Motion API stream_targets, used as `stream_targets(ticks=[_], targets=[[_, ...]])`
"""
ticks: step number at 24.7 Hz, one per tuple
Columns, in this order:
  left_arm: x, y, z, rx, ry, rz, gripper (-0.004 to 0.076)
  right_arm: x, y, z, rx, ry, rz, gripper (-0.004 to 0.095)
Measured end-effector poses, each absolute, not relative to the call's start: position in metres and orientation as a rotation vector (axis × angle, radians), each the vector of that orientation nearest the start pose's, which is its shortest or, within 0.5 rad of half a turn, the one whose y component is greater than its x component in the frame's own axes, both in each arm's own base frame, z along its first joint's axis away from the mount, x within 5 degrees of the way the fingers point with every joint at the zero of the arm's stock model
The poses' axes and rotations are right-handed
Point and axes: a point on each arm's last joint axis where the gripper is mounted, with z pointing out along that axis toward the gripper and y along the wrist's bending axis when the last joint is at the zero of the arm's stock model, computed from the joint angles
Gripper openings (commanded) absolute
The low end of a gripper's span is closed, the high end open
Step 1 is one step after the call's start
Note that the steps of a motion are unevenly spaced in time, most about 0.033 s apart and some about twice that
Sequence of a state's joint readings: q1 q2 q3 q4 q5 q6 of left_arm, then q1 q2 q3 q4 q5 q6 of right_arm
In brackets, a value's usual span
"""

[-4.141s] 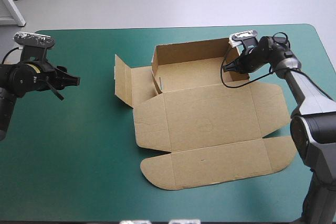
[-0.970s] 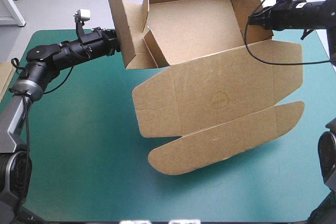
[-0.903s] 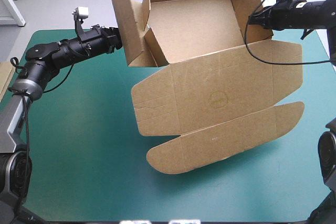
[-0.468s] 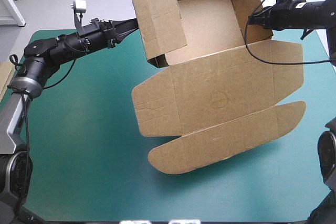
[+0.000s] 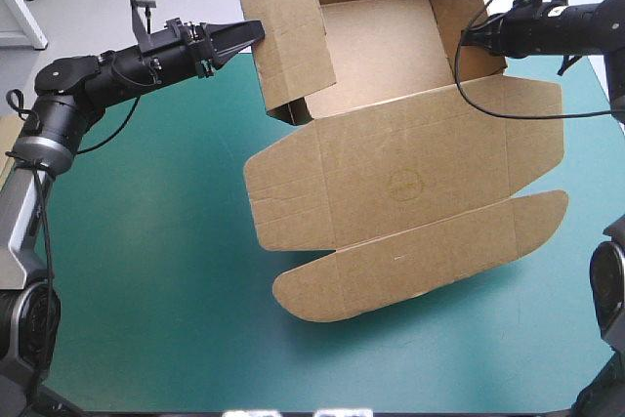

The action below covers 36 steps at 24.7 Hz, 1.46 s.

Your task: Fold the box

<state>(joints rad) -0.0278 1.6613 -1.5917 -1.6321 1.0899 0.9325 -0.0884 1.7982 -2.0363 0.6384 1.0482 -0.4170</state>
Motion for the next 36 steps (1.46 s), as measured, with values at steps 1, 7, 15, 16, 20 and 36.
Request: stream_targets(ticks=[1, 7, 15, 16, 20, 36], targets=[[0.354, -0.091, 0.432, 0.397, 1.655, -1.378, 0.0460, 0.398, 0.012, 0.445, -0.273, 2.118, 0.505, -0.0009], [0.353, -0.104, 0.427, 0.420, 1.726, -1.340, 0.0484, 0.398, 0.011, 0.444, -0.262, 2.124, 0.502, -0.0007], [0.351, -0.124, 0.423, 0.445, 1.797, -1.273, 0.0484, 0.398, 0.016, 0.442, -0.262, 2.152, 0.466, -0.0006], [0.351, -0.125, 0.423, 0.445, 1.819, -1.247, 0.0484, 0.398, 0.018, 0.441, -0.263, 2.159, 0.459, -0.0005], [0.350, -0.131, 0.429, 0.475, 1.889, -1.128, 0.0484, 0.397, 0.029, 0.440, -0.263, 2.177, 0.458, -0.0005], [0.349, -0.156, 0.438, 0.465, 2.148, -0.677, 0.0477, 0.395, 0.066, 0.430, -0.167, 2.288, 0.386, -0.0005]])
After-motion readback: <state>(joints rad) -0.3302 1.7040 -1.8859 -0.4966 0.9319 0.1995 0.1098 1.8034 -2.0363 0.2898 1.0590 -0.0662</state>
